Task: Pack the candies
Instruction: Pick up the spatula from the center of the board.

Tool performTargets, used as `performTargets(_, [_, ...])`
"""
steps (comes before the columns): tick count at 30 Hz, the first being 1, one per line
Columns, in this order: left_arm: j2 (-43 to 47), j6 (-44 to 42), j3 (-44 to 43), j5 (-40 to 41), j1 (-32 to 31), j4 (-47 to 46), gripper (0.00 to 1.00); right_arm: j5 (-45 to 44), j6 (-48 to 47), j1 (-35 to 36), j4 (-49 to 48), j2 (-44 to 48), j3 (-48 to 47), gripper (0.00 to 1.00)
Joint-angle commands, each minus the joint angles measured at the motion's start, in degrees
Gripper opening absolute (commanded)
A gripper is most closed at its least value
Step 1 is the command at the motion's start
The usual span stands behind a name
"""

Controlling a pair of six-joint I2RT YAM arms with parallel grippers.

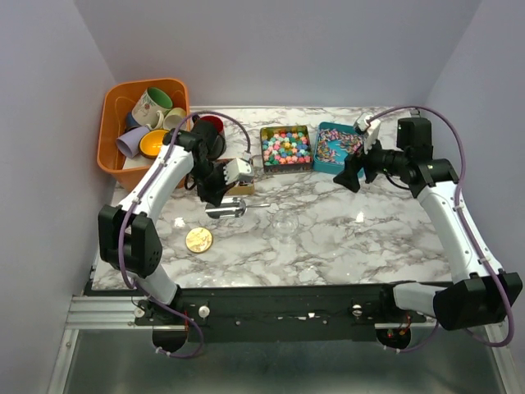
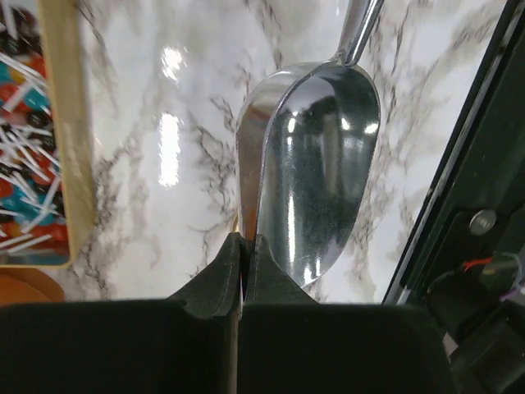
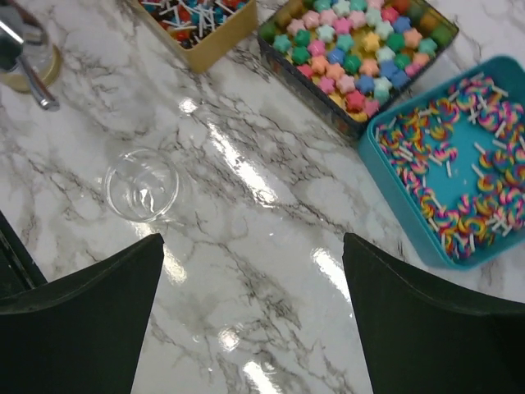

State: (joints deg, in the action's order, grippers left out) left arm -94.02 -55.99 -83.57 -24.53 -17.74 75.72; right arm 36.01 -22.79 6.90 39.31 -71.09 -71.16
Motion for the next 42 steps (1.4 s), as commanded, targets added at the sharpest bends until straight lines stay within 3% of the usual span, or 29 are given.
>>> performTargets(1, [-1.5, 9.2, -6.4, -13.9, -0.2, 4.9, 0.00, 10.7, -12.6, 5.6, -0.7, -1.3, -3.7, 0.94])
performTargets(7, [-3.3, 15.7, -11.3, -17.1, -1.2, 1.5, 0.00, 10.8, -24.6, 14.5, 5.2, -6.7, -12.1, 0.88])
performTargets(11, [-4.8, 19.2, -14.9, -18.4, -2.0, 1.4, 0.00, 9.0, -27.5, 17.7, 4.6, -8.4, -12.3, 0.84])
performTargets(21, [-5.2, 25.4, -14.8, -18.1, -6.5, -1.8, 0.00, 7.8, -33.3, 20.2, 7.1, -14.8, -17.4, 0.73])
performTargets(33, [-5.2, 28.0, -15.9, -15.9, -8.4, -3.7, 0.00, 9.2, -38.8, 23.4, 15.8, -19.0, -19.8, 0.50])
performTargets(42, [-4.6, 29.2, -16.0, -16.2, -8.4, -5.4, 0.00, 9.0, -38.5, 23.9, 15.9, -17.6, -16.0, 0.48])
